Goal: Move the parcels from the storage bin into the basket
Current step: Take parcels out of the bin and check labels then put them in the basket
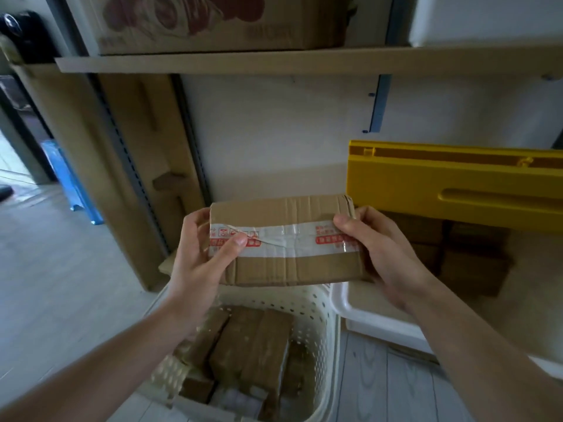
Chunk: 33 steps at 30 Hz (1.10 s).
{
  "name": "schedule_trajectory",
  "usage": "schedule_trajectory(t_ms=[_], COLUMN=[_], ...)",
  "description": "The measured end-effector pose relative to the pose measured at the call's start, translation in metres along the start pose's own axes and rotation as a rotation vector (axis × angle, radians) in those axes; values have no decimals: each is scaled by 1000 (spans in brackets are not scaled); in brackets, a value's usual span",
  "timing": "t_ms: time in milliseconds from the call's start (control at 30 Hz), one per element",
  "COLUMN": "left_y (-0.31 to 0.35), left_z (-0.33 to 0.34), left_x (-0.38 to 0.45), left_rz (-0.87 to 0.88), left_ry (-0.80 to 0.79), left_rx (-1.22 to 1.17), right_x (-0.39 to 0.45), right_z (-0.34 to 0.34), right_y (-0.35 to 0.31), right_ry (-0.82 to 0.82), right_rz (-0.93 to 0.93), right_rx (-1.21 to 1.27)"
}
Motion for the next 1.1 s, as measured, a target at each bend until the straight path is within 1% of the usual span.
schedule_trajectory(t_ms=[100, 233, 367, 433, 500, 633, 800, 967, 1100], left_y=[-3, -5, -4, -3, -2, 8, 18, 14, 12], left_z=[-12, -18, -20, -22, -23, -20, 5, 13, 16], left_x=[5, 11, 15, 16, 17, 20, 10, 9, 9], left_rz=[-4, 6, 43, 90, 159, 353, 537, 476, 481], left_ry=[18, 27, 3, -9, -19, -12, -124, -233, -210], left_rx=[-20, -35, 15, 129, 294, 656, 917, 1025, 1046], right_x=[8, 15, 17, 17, 17, 16, 12, 9, 4], right_z=[14, 23, 26, 26, 26, 26, 35, 44, 49], right_y=[4, 5, 5, 4, 3, -2, -11, -11, -12], right_ry=[-23, -12, 0, -5, 5, 59, 98, 85, 81], right_rz=[10, 25, 20, 3, -7, -55, -145, -139, -168], right_rx=[0, -10, -10, -12, -26, -48, 135, 204, 135])
Point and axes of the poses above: each hand's wrist, its own x-axis towards the middle knuckle, its own z-axis out of the palm, y = z × x, the point moved 5 cm from there along x, towards the middle knuckle, and after that the axes turned 6 degrees about -x, right-handed, at the moved point
